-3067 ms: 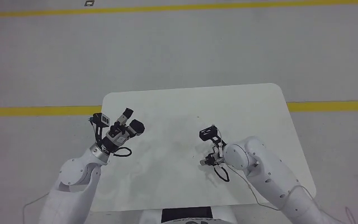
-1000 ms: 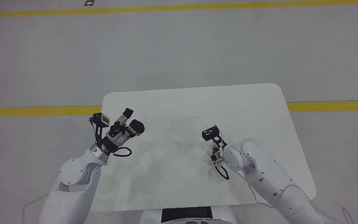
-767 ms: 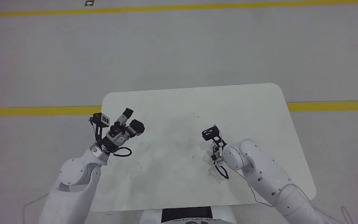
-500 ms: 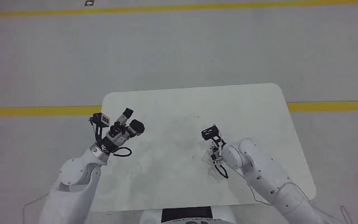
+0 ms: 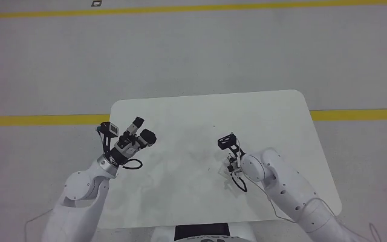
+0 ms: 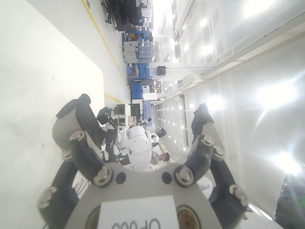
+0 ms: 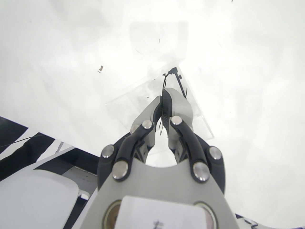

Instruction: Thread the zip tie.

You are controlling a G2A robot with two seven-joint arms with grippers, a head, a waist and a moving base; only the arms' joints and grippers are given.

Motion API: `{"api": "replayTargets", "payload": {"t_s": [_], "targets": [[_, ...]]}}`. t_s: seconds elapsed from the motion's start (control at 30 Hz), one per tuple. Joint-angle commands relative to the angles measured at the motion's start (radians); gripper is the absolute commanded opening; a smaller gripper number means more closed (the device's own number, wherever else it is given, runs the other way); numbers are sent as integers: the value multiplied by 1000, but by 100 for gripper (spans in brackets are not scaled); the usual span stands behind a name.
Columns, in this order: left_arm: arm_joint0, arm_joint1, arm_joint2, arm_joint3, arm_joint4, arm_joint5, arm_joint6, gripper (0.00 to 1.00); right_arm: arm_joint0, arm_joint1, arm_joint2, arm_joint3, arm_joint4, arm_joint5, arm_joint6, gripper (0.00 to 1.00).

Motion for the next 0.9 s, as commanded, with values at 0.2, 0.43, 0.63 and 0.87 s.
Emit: {"api": "replayTargets", "payload": {"t_s": [0.2, 0.43, 0.63, 0.87], "targets": [[0, 0, 0, 0, 0, 0, 0, 100, -11, 3, 21, -21, 18, -21, 5, 0], [0, 0, 0, 0, 0, 0, 0, 100, -42, 12, 68, -81, 38, -46, 7, 0], [0, 0, 0, 0, 0, 0, 0, 100, -70, 18, 93, -110, 61, -74, -12, 0], [0, 0, 0, 0, 0, 0, 0, 100, -56, 12, 67, -75, 68, -87, -31, 0]]}}
